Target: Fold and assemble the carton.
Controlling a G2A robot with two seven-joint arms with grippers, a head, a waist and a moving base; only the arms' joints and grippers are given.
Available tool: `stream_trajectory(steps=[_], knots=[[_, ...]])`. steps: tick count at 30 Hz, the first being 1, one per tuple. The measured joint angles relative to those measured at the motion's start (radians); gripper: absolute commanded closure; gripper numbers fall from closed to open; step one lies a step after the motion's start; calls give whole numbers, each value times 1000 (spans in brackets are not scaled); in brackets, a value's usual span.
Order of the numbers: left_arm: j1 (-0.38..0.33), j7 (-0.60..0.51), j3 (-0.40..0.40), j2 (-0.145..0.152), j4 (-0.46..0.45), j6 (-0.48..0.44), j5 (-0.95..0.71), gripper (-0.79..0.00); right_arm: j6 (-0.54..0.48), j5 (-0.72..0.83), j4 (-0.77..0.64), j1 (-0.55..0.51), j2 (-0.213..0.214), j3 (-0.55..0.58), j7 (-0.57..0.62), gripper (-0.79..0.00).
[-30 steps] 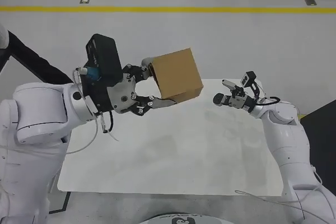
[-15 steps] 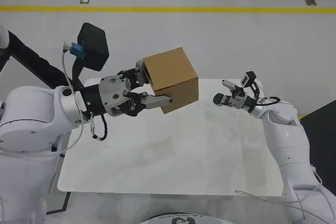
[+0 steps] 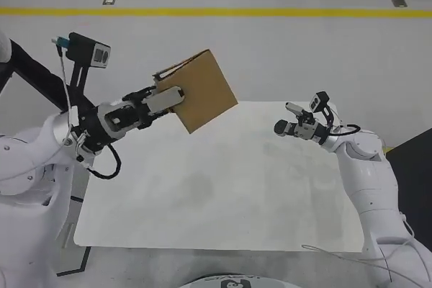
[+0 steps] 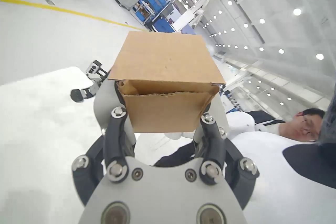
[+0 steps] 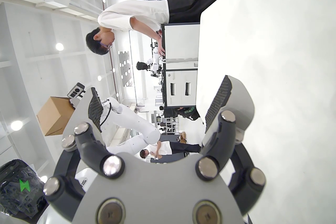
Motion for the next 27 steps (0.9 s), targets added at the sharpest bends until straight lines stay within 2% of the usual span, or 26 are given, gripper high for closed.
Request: stream_trajectory(steps=[5,8,13,19,24,27], knots=[[-3,-1,-1,0,-4,-20,40,0,0,0,0,0,0,0,0,-785],[16,30,3,-3,9,5,7,0,0,0,0,0,0,0,0,-785],[78,182,-8,-19,13,112,-295,0,0,0,0,0,0,0,0,-785],[133,238,-16,-30,15,244,-636,0,0,0,0,0,0,0,0,-785],[159,294,-30,-35,8,288,-789,0,0,0,0,0,0,0,0,-785],[149,294,-40,-32,-12,307,-757,0,0,0,0,0,0,0,0,-785]])
